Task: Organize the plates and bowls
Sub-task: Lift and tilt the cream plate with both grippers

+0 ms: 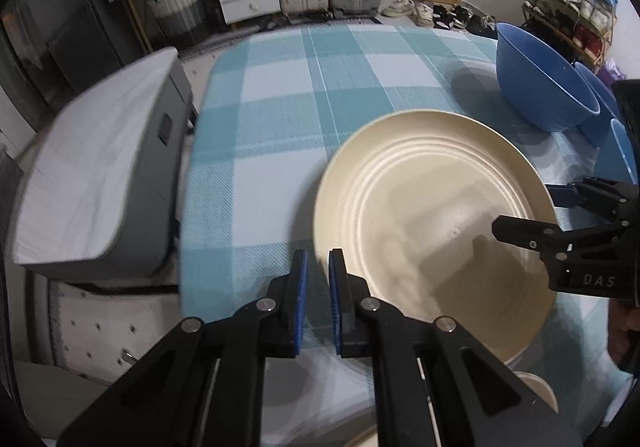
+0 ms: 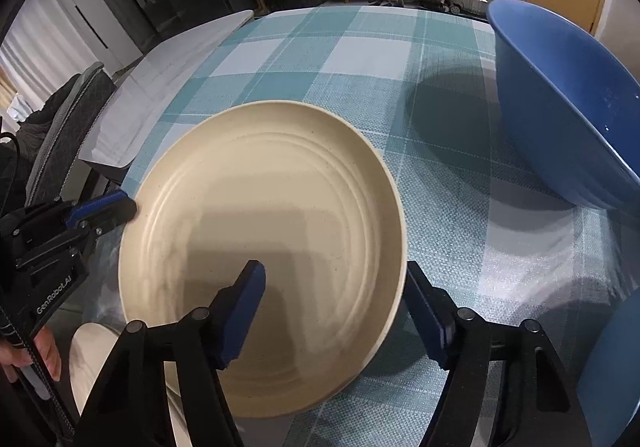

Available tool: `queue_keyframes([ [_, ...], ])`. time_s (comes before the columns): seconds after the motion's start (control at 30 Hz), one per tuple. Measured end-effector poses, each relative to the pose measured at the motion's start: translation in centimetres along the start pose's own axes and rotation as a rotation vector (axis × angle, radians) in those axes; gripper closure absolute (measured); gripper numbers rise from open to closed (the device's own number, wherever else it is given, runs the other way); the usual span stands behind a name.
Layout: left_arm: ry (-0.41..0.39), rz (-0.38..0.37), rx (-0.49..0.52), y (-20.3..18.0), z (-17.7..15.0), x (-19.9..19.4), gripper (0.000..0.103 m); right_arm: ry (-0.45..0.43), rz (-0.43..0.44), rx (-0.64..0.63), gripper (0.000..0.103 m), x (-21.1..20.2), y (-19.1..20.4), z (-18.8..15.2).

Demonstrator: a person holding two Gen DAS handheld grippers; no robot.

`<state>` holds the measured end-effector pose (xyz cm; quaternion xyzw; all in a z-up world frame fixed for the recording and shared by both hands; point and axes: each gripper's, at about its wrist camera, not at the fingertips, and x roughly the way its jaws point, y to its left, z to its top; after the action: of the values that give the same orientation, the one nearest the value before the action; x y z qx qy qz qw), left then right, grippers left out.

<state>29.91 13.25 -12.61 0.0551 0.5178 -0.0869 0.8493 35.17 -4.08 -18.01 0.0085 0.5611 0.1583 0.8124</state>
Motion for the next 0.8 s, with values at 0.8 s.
queue_keyframes([
  [0.8,0.058,-0.005,-0.012,-0.2,0.0,1.3,0.092,-0.018,-0.006,-0.007,0.07,-0.5,-1.4,-0.4],
])
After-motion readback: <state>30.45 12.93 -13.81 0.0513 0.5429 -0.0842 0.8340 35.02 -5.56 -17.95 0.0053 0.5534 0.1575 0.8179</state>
